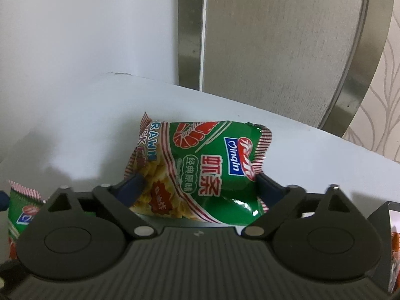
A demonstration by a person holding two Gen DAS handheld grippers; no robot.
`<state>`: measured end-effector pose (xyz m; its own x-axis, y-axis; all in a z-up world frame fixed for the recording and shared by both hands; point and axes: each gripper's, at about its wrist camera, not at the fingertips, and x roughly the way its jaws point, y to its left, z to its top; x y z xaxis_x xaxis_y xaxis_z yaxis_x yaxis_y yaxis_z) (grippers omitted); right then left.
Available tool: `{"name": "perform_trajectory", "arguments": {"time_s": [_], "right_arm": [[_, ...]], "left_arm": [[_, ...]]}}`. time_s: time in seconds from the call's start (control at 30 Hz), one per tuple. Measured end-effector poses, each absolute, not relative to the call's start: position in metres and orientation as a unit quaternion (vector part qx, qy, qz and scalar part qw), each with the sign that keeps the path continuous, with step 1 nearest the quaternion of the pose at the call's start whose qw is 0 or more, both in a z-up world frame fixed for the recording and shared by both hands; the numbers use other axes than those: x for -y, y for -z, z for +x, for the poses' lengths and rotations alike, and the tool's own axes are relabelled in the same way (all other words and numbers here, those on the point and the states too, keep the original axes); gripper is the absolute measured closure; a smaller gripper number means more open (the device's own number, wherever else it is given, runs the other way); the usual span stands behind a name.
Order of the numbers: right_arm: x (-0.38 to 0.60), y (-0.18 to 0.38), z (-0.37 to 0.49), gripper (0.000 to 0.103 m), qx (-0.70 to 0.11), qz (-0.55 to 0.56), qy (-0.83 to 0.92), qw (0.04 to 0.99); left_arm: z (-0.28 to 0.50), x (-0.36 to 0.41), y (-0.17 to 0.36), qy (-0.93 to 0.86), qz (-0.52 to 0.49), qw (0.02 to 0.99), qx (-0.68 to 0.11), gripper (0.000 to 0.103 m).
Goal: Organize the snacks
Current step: 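Grasp green shrimp-cracker bag with right gripper while left approaches another green bag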
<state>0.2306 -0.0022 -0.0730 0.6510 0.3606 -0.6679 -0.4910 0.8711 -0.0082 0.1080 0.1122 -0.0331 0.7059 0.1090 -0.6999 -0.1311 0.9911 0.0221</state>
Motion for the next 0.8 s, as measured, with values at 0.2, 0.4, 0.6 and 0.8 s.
{"name": "perform_trajectory", "arguments": {"time_s": [0.2, 0.4, 0.6, 0.8], "right_arm": [[0.022, 0.071, 0.220, 0.032, -0.348, -0.082, -0.241, 0.902], [0.038, 0.069, 0.198, 0.043, -0.350, -0.068, -0.244, 0.902], [0.055, 0.065, 0.166, 0.047, -0.348, -0.062, -0.241, 0.904], [0.074, 0.068, 0.130, 0.048, -0.352, -0.065, -0.232, 0.904]], "left_arm": [[0.108, -0.113, 0.035, -0.060, -0.013, 0.924, -0.378, 0.029], [0.104, -0.111, 0.033, -0.052, -0.006, 0.927, -0.372, 0.029], [0.090, -0.110, 0.022, -0.038, 0.001, 0.934, -0.355, 0.029], [0.070, -0.124, 0.019, -0.042, -0.017, 0.930, -0.364, 0.029]]}}
